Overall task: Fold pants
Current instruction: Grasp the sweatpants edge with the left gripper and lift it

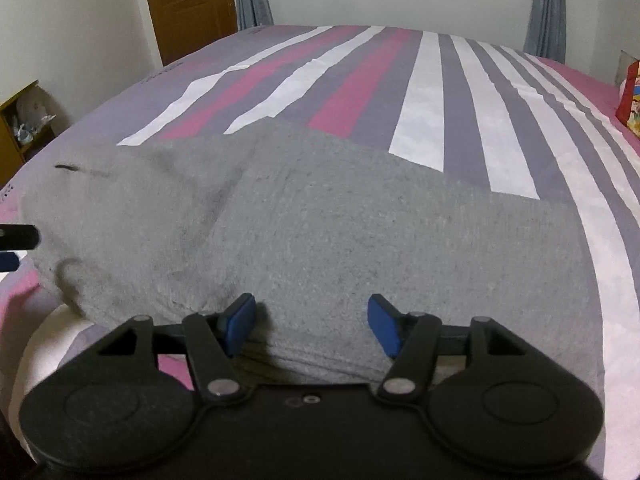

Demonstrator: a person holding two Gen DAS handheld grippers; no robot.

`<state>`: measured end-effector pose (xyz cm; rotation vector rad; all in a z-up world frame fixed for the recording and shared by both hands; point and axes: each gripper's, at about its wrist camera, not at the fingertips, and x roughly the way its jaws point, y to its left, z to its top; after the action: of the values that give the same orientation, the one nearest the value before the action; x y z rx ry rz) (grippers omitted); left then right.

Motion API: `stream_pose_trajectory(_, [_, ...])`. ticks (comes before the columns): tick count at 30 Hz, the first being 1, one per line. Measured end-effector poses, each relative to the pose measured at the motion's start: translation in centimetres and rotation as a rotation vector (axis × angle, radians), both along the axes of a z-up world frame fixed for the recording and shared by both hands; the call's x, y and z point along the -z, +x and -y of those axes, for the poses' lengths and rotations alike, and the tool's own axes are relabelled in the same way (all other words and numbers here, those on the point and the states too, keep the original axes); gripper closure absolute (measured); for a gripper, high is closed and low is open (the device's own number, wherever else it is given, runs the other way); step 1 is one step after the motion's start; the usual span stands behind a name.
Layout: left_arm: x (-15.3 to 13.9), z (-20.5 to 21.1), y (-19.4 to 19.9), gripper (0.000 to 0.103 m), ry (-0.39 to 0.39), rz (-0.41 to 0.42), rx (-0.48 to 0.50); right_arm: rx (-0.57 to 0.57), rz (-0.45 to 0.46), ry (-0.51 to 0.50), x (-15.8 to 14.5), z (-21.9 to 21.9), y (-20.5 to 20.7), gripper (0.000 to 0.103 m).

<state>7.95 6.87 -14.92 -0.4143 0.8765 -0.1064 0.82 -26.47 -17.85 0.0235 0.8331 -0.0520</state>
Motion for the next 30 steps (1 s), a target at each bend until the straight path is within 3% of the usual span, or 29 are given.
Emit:
stream_pose_trajectory(5, [2.6, -4.0, 1.1, 0.032, -0.144, -0.056, -0.125, 0.001, 0.003, 0.002, 0.2, 0.0, -0.1, 0.039])
stream_pose_trajectory(11, [6.3, -5.7, 3.0, 0.032, -0.357, -0.072, -0.169, 0.001, 0.003, 0.003, 0.3, 0.0, 0.1, 0.037])
stream_pose_trajectory(15, [8.0, -5.8, 4.7, 0.032, -0.424, -0.053, -0.199, 0.001, 0.005, 0.003, 0.4, 0.1, 0.1, 0.037])
stream_pose_trajectory(20, [9.0, -4.6, 7.6, 0.032, -0.444, -0.013, -0.206, 0.005, 0.002, -0.003, 0.4, -0.1, 0.4, 0.035])
stream_pose_trajectory(22, [9.1, -4.0, 8.6, 0.045, -0.459, -0.003, -0.219, 0.003, 0.002, -0.013, 0.3, -0.3, 0.6, 0.034])
stream_pose_trajectory(23, [9.2, -4.1, 8.9, 0.063, -0.467, -0.013, -0.225, 0.003, 0.005, -0.015, 0.2, -0.4, 0.8, 0.035])
stream_pose_trajectory(25, [9.6, -4.2, 9.2, 0.070, -0.494, -0.017, -0.245, 0.004, 0.015, -0.012, 0.0, -0.6, 1.0, 0.036])
stream_pose_trajectory(27, [9.5, -4.1, 9.0, 0.079, -0.486, -0.008, -0.242, 0.003, 0.024, -0.005, -0.3, -0.6, 1.3, 0.039])
stream_pose_trajectory(30, [8.5, -4.1, 8.4, 0.085, -0.468, 0.017, -0.229, -0.008, 0.024, -0.011, -0.2, -0.8, 1.6, 0.040])
